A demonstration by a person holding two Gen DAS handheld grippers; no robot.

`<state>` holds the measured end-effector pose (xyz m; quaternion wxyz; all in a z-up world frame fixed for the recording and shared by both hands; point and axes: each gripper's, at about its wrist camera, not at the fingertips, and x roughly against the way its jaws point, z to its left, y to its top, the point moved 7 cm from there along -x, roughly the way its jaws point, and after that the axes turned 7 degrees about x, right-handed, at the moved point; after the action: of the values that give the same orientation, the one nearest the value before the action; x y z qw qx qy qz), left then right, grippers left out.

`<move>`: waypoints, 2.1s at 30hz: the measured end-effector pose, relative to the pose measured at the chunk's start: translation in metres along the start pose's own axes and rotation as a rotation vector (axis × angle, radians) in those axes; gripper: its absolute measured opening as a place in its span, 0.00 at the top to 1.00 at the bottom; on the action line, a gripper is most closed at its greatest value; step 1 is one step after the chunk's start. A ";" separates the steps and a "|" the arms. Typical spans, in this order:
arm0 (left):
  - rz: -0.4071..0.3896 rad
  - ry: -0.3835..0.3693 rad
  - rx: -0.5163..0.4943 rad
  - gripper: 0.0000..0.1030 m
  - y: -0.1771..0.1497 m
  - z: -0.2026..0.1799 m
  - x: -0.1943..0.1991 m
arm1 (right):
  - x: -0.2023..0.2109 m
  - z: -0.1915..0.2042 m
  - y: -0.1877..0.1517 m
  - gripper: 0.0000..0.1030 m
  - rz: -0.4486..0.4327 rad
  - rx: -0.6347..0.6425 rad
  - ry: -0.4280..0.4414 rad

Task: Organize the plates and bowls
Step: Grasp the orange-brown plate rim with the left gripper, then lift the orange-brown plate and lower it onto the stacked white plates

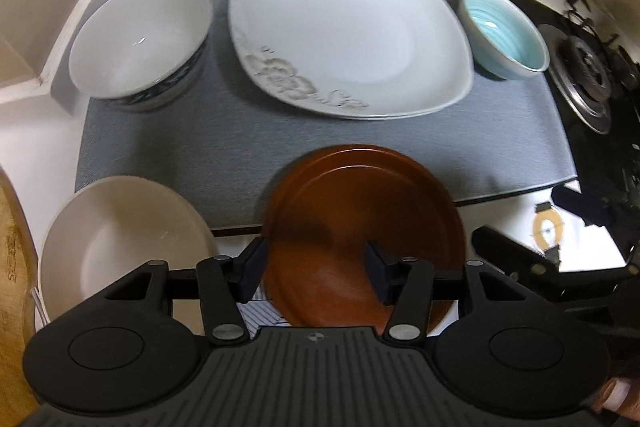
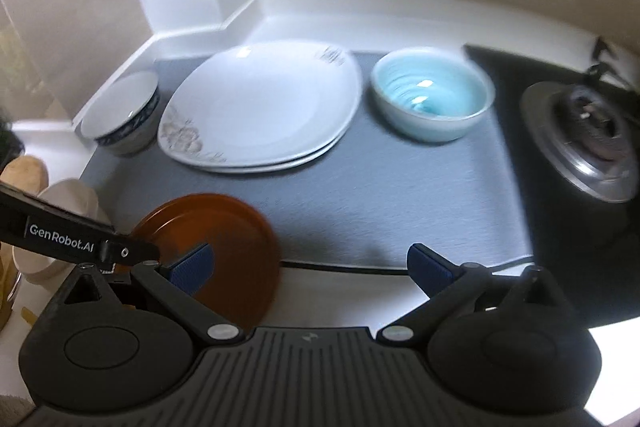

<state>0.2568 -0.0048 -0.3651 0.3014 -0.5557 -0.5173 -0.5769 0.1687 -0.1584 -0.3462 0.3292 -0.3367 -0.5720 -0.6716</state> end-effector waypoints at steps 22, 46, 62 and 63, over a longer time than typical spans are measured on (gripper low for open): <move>0.051 -0.059 -0.003 0.66 0.004 -0.005 -0.030 | -0.028 -0.014 -0.026 0.57 0.136 -0.073 0.002; -0.041 -0.105 -0.065 0.91 0.010 -0.031 0.015 | 0.015 -0.017 -0.015 0.91 0.037 -0.102 -0.007; -0.335 -0.159 -0.051 0.91 0.081 -0.041 0.124 | 0.091 -0.007 0.105 0.85 -0.179 -0.025 -0.055; -0.342 -0.173 -0.042 0.91 0.087 -0.040 0.129 | 0.094 -0.006 0.114 0.84 -0.190 -0.023 -0.062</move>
<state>0.2982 -0.0376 -0.2129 0.1416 -0.5135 -0.6161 -0.5802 0.2106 -0.1844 -0.2068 0.2426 -0.3052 -0.6035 -0.6955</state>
